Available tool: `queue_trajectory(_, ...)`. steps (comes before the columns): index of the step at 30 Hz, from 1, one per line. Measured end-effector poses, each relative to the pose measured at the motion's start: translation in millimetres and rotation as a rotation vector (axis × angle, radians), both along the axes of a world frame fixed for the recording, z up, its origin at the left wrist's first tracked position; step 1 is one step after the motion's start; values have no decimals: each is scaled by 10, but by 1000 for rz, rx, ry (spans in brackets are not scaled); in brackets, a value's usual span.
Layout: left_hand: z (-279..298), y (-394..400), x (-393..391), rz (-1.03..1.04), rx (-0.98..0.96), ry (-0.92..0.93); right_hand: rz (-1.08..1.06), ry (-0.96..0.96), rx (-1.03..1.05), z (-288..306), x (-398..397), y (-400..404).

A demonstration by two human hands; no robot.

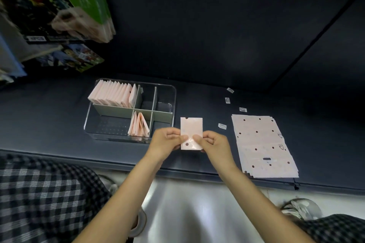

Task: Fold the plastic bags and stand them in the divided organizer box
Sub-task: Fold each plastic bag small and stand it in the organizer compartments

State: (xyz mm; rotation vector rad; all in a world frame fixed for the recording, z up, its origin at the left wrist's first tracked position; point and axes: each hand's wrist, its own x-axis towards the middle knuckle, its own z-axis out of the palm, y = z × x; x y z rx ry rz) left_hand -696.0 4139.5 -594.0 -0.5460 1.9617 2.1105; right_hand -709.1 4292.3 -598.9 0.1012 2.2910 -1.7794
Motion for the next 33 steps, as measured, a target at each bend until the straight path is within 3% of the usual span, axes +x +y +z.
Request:
queue_trajectory(3,-48,-162,-44,78,-92,70,2,-38,0,-51,-26,-157)
queue_trajectory(4,-87,-229,-54,94,-217,103,-8,-37,10,-66,-45,-210)
queue_trajectory(8,-314,-518,-17,79,-1053,72,-44,-30,42,-73,-131,-460)
queue_trajectory(11,-462,-620,10,15,-1232,0,-42,-23,72,-83,-184,-658)
queue_trajectory(16,-589,-691,49,-50,-1326,-12,20,47,200,-139,-275,-937)
queue_trajectory(22,-645,-744,-29,20,-1363,-44,51,156,400,-200,-380,-1106)
queue_trajectory(33,-684,-803,-67,203,-1286,-36,256,312,681,-299,-430,-1242)
